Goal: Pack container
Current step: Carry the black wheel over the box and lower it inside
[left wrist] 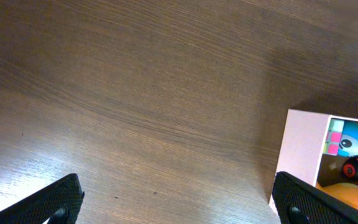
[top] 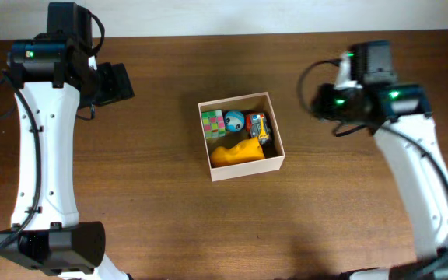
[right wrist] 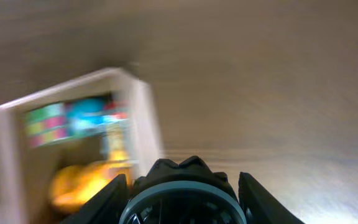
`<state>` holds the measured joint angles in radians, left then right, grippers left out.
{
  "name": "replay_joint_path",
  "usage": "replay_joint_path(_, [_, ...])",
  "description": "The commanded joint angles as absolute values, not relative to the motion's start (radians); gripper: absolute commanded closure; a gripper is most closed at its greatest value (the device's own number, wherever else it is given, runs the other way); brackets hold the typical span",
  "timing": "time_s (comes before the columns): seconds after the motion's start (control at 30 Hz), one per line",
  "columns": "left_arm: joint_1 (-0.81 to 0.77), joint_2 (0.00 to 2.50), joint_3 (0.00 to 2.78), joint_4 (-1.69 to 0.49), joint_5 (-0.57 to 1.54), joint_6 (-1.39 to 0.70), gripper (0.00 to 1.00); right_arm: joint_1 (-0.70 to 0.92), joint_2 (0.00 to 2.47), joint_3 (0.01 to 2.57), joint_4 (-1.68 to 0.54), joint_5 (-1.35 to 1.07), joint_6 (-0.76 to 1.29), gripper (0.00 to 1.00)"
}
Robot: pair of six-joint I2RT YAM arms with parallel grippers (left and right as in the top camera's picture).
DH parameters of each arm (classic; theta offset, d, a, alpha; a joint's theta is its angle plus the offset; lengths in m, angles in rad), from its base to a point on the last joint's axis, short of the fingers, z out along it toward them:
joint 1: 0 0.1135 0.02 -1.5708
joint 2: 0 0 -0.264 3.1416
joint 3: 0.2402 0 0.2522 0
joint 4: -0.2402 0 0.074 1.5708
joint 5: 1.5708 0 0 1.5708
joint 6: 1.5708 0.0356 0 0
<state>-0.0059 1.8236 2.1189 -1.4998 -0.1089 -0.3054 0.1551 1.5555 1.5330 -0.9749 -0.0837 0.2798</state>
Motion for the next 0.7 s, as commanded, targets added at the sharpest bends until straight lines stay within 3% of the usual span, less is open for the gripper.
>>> replay_joint_path(0.0, [-0.004,1.823,2.133,-1.497,-0.105,-0.29,0.01,0.272,1.557,1.542,-0.942,-0.093,0.266,0.51])
replay_joint_path(0.23, [-0.004,1.823,2.133,-1.497,-0.105,-0.29,0.01,0.456,1.71,1.542,-0.849,-0.093,0.26,0.52])
replay_joint_path(0.5, [-0.004,1.823,2.133,-1.497,-0.105,-0.29,0.01,0.54,1.897,1.542,-0.729,-0.105,0.152,0.5])
replay_joint_path(0.57, [-0.004,1.823,2.133,-1.497,-0.105,-0.29,0.01,0.55,1.903,1.542,-0.723,-0.102,0.134,0.33])
replay_joint_path(0.67, [-0.004,1.823,2.133,-1.497,-0.105,-0.29,0.01,0.549,1.9,1.543,-0.727,-0.101,0.134,0.25])
